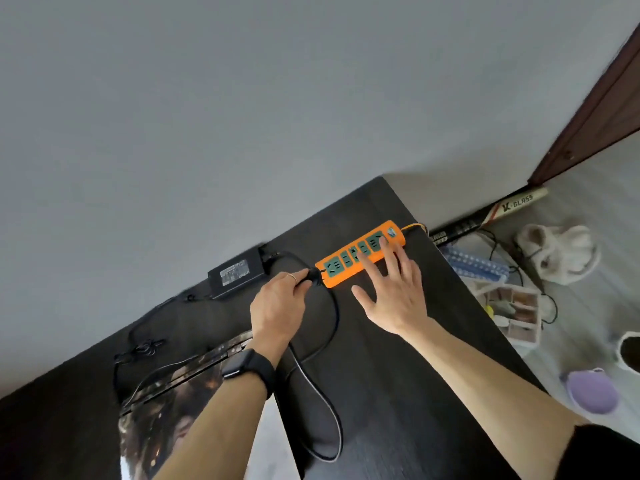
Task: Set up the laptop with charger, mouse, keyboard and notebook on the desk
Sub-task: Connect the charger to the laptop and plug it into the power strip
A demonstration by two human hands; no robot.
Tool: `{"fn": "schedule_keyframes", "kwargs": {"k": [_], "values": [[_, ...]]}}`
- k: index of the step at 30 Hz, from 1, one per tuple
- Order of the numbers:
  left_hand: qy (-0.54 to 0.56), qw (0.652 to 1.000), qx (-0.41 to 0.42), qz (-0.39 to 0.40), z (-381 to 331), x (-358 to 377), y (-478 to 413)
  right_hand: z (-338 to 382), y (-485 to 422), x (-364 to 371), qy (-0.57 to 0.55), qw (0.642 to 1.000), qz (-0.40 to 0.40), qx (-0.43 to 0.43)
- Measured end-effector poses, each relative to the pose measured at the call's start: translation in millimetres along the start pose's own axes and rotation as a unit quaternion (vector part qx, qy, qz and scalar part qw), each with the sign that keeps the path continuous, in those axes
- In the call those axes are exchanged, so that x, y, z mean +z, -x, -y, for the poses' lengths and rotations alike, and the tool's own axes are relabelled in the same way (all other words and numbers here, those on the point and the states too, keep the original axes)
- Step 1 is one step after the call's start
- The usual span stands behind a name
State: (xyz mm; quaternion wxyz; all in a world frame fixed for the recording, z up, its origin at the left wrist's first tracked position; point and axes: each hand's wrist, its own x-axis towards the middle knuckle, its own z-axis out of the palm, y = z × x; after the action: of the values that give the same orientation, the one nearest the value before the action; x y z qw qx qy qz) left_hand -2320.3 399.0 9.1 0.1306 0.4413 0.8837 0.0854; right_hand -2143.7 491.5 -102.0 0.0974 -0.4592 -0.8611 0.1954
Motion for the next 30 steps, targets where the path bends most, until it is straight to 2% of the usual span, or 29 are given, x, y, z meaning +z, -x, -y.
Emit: {"fn": "schedule_keyframes", "kwargs": {"k": [4,18,30], "values": [[-0.002,1.000,0.010,0.010,8,19,-14,-15,5,24,0.054,0.998,-0.025,-0.013],[-0.055,0.995,0.056,0.059,23,26,-39,-12,5,32,0.038,0.999,-0.021,0.010],[-0.106,0.986,0.129,0.026,18,26,-47,-13,3,32,0.045,0.999,-0.022,0.015]]}}
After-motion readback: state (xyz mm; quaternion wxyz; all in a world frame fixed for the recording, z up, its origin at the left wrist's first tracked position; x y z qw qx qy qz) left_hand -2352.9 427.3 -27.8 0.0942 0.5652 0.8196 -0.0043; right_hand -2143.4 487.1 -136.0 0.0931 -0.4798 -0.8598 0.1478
